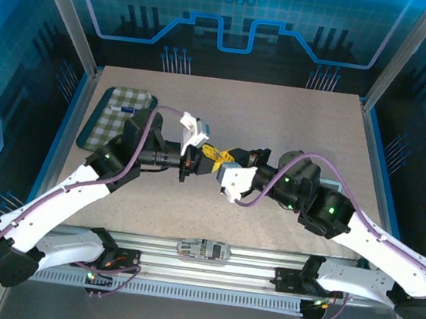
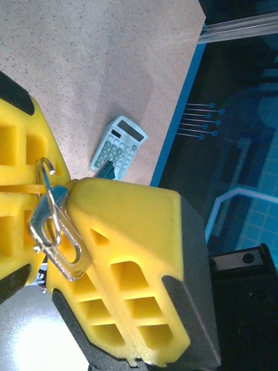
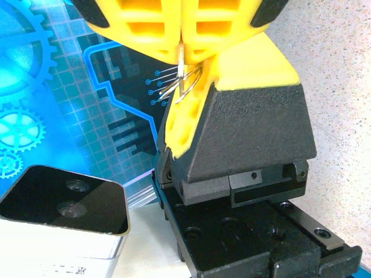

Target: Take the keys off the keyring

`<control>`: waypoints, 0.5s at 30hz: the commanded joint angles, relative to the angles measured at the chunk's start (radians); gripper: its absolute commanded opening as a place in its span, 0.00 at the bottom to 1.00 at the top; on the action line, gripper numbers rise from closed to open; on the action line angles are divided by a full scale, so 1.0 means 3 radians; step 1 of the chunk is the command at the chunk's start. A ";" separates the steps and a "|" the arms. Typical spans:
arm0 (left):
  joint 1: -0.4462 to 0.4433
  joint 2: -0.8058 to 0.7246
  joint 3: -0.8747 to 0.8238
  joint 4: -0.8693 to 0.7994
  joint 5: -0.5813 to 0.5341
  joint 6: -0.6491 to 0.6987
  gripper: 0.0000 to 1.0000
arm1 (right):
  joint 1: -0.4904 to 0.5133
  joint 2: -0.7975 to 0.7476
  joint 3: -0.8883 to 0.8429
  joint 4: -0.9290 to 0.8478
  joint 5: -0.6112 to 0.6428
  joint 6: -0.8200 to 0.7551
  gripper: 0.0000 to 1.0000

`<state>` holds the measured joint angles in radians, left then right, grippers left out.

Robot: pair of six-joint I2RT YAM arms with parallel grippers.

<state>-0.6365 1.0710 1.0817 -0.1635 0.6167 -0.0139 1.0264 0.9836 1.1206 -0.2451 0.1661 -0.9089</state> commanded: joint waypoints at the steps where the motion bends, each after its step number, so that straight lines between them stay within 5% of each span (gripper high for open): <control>1: 0.0121 -0.0084 -0.0019 0.0402 -0.0011 -0.0192 0.00 | 0.0042 -0.0025 -0.0097 -0.0260 -0.0169 -0.0153 0.00; 15: 0.0215 -0.0121 -0.0165 0.0692 0.0114 -0.0391 0.00 | 0.0077 -0.0002 -0.0096 0.0018 0.0008 0.0087 0.00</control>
<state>-0.6022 1.0626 1.0348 -0.0704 0.6785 -0.0998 1.0351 0.9600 1.0809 -0.2134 0.1856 -0.9234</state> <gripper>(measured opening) 0.066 0.062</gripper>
